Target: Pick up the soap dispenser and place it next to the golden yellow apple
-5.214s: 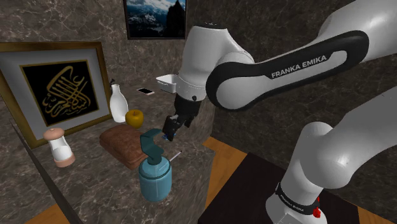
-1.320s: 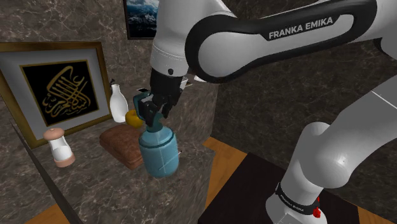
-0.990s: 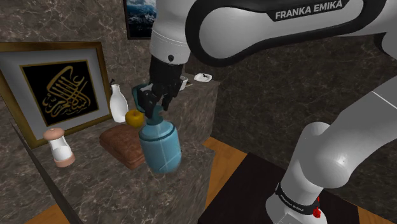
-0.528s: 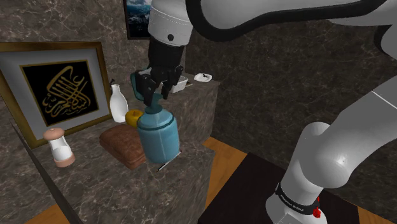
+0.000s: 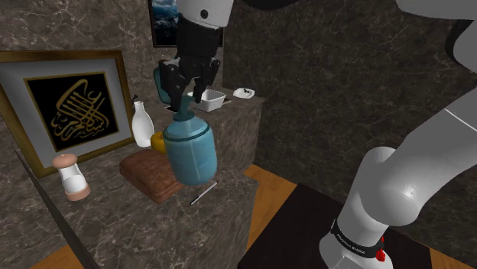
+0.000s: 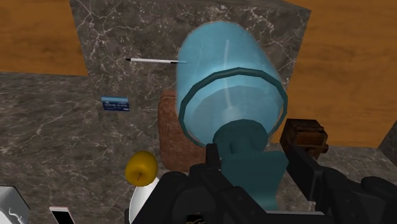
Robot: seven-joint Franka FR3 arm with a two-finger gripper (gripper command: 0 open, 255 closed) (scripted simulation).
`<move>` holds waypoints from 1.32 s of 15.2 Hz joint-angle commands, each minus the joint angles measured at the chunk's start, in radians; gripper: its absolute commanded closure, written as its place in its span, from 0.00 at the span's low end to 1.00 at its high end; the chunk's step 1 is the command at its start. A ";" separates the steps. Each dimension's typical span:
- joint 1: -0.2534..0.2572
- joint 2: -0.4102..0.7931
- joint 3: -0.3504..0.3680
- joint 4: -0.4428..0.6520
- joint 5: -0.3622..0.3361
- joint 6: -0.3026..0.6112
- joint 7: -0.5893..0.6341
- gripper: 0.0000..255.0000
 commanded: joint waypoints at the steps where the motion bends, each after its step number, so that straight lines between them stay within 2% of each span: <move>1: -0.002 0.005 -0.001 0.034 -0.002 -0.029 -0.001 1.00; 20: -0.024 0.119 0.017 0.404 -0.048 -0.292 0.008 1.00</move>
